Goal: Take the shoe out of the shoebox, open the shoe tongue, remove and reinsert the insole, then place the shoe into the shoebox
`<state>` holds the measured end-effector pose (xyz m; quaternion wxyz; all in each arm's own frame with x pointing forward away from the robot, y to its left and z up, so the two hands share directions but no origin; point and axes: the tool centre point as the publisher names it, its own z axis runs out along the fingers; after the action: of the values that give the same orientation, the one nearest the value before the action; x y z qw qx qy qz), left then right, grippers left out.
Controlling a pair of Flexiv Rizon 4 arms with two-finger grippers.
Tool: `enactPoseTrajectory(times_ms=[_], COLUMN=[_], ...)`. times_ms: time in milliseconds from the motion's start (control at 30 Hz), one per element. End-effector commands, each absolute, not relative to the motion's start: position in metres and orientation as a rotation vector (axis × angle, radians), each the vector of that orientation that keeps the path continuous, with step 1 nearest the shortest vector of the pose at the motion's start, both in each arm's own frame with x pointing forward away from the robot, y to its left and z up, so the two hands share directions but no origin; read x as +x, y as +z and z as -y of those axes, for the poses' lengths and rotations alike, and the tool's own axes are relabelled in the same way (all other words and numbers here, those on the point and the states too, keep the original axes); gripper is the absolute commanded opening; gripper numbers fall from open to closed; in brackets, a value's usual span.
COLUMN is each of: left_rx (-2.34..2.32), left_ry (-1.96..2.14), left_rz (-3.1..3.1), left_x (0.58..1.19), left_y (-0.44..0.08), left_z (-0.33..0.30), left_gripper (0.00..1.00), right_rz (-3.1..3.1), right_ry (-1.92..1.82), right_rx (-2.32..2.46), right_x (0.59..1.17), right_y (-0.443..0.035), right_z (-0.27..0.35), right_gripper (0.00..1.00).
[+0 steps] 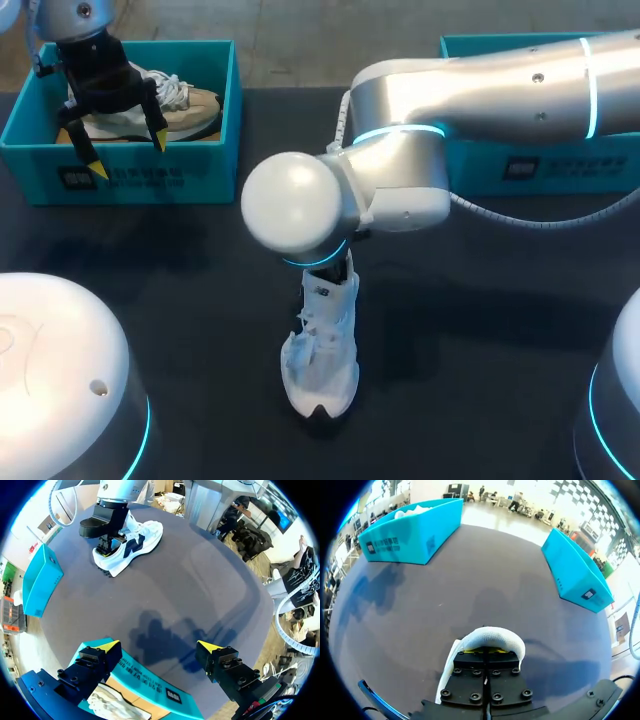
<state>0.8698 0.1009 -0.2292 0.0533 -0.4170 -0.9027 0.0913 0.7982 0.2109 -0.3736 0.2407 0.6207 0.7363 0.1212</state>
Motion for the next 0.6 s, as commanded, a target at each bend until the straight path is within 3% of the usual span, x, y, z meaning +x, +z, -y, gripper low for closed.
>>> enactPoseTrajectory(times_ms=[33,600], left_rx=[-1.267,-1.267], left_ry=[0.272,0.272], left_rz=[2.743,2.743], left_x=[0.870,0.870], left_y=[-0.229,-0.229], left_z=[-0.101,-0.101], left_gripper=[1.00,1.00], right_rz=[-1.523,-1.664], right_ry=[0.744,0.598], right_rx=[1.878,2.173], right_x=[0.797,0.774], right_y=[-0.398,-0.423], right_z=[-0.211,-0.201], right_gripper=[0.00,0.00])
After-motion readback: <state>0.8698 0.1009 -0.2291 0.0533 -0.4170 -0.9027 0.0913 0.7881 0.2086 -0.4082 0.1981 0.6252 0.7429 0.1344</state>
